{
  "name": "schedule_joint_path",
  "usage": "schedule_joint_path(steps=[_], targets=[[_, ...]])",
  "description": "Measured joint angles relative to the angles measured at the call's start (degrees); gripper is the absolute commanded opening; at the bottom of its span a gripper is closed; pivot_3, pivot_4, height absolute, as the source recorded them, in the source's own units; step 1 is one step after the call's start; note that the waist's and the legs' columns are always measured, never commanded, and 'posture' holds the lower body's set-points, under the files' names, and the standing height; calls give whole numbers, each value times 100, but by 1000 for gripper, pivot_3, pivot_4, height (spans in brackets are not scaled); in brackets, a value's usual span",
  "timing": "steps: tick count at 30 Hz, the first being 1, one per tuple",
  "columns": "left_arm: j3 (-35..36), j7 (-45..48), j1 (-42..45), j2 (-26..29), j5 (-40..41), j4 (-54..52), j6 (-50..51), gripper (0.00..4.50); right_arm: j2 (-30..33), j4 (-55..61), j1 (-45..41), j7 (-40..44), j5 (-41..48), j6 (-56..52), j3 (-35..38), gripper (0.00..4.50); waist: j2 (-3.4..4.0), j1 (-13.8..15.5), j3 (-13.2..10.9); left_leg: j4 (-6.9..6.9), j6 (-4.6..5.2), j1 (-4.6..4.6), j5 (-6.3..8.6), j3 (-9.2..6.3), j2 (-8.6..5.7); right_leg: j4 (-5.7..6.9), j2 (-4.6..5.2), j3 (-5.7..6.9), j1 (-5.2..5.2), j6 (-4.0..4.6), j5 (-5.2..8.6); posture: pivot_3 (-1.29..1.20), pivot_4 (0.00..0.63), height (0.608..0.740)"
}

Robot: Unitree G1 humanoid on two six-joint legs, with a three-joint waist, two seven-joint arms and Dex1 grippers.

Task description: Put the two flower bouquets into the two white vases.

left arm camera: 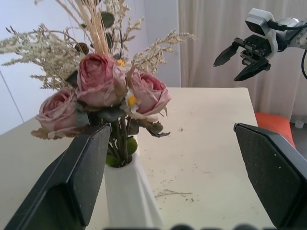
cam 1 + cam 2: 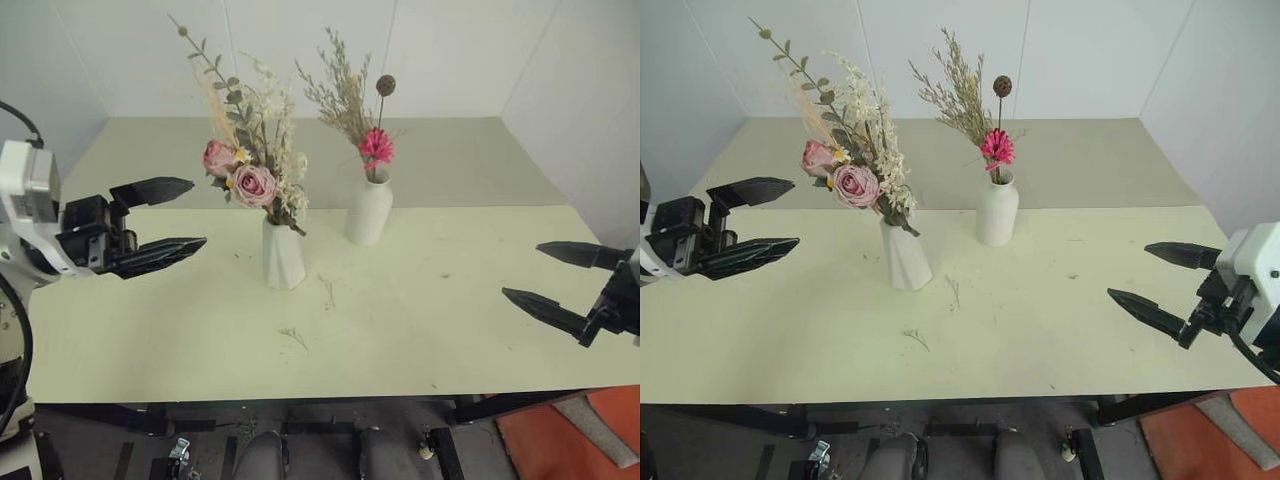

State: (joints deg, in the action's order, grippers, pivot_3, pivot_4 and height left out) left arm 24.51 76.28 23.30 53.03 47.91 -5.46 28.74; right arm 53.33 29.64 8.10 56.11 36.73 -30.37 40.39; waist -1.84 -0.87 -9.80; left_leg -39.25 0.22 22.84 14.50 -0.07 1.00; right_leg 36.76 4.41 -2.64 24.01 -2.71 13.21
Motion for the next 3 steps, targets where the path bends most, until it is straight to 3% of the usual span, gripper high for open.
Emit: schedule_joint_path(steps=[3], targets=[[-73, 194, 147, 176, -45, 148, 2, 4471, -87, 69, -7, 2, 55, 3, -1, 4500, 0, 7, 0, 0, 0, 1, 0, 0, 0, -1, 0, 1, -1, 0, 0, 0, 150, 740]])
